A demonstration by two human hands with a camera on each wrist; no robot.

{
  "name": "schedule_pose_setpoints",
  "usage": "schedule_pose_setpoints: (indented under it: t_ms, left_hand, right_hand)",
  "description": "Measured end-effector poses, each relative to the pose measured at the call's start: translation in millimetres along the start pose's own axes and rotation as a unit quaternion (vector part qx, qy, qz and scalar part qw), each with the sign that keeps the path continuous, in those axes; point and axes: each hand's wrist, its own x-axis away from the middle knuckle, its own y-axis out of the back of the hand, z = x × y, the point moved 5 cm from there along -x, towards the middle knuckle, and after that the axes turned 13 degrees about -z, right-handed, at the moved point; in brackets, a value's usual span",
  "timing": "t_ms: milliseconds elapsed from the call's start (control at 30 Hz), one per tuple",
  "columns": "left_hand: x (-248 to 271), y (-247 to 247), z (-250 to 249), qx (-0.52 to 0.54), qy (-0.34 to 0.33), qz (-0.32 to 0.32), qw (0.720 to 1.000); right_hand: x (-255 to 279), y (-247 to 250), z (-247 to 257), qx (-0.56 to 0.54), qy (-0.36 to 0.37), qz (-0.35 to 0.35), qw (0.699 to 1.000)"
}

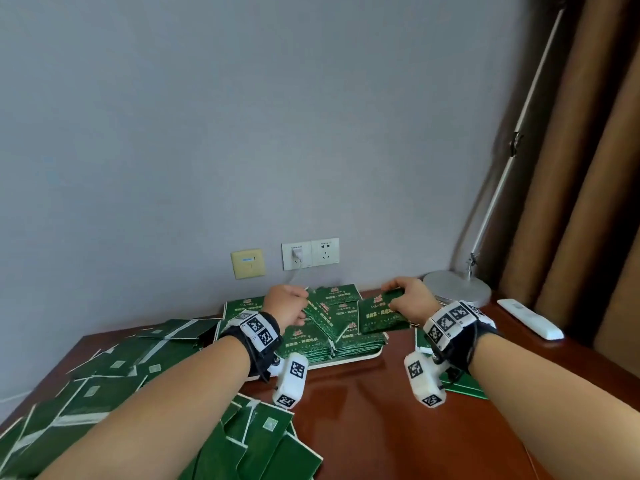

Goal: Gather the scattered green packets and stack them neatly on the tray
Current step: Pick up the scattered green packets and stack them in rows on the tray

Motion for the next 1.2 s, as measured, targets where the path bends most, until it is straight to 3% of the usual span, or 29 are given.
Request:
schedule_pose_setpoints:
  t_ms: [267, 400, 667, 933, 1200]
  left_hand:
    - [-37, 31, 33, 0.076, 0.079, -0.026, 0.994]
    - [-52, 29, 48, 0.081, 0.095, -0.034, 0.992]
    - [-71, 12, 68, 0.075, 0.124, -0.019, 0.989]
    - [-78, 6, 77, -0.096, 0.064, -0.016, 0.993]
    - [-83, 1, 77, -0.244, -0.036, 0.015, 0.969]
  right_hand:
    - [-35, -41, 5, 0.006, -0.003, -0.003, 1.000]
    - [-55, -55, -5, 0.007, -0.027, -0.011, 1.000]
    - [-87, -95, -24, 0.027, -0.043, 0.042, 0.998]
    - [-98, -113, -48, 0.071, -0.044, 0.063, 0.995]
    - [-96, -116, -45, 0.116, -0.004, 0.048, 0.992]
